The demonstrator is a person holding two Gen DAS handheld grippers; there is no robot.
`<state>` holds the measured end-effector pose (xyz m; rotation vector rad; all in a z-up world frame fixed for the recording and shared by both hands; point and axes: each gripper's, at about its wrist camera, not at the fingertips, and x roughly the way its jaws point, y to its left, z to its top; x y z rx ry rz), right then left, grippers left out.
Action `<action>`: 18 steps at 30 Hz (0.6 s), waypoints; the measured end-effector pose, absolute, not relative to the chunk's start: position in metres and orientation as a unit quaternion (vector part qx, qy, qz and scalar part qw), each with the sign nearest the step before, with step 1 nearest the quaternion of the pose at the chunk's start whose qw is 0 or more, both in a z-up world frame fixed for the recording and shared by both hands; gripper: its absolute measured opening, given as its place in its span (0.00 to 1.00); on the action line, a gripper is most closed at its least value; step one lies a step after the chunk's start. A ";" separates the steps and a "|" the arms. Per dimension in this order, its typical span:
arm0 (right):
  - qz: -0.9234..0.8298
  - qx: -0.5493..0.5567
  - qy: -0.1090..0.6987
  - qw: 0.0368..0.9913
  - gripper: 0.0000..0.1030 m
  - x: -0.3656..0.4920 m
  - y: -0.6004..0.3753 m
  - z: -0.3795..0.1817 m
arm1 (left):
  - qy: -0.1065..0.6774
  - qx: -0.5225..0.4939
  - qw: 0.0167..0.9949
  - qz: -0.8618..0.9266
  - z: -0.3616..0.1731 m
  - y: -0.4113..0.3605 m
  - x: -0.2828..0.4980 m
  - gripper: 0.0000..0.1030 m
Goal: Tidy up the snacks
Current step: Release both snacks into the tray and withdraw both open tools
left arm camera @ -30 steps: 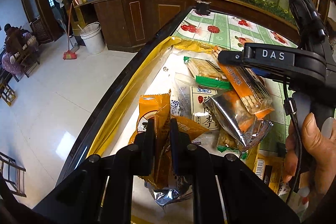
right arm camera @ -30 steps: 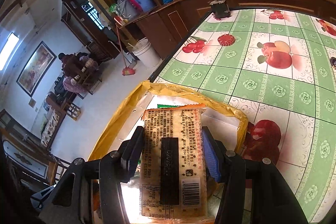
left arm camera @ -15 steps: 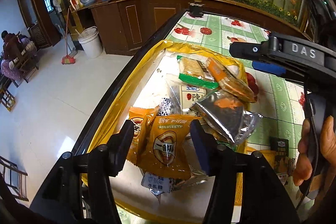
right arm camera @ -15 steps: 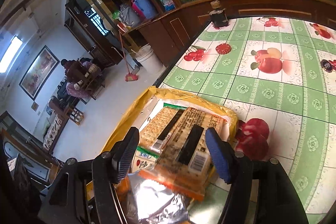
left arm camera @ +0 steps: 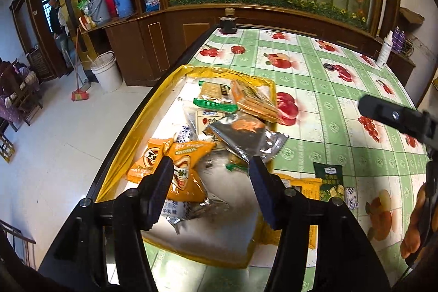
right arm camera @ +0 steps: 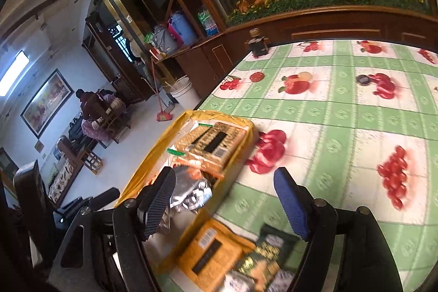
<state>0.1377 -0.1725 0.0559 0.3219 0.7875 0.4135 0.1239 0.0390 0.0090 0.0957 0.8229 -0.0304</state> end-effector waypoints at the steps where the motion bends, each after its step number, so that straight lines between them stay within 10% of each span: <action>1: 0.193 0.150 0.378 0.893 0.75 0.128 -0.179 0.056 | 0.401 0.045 0.915 -0.021 0.009 0.037 0.122 0.55; 18: 0.145 0.094 0.413 0.894 0.78 0.035 -0.231 0.007 | 0.449 0.033 0.882 -0.141 -0.026 -0.015 0.075 0.55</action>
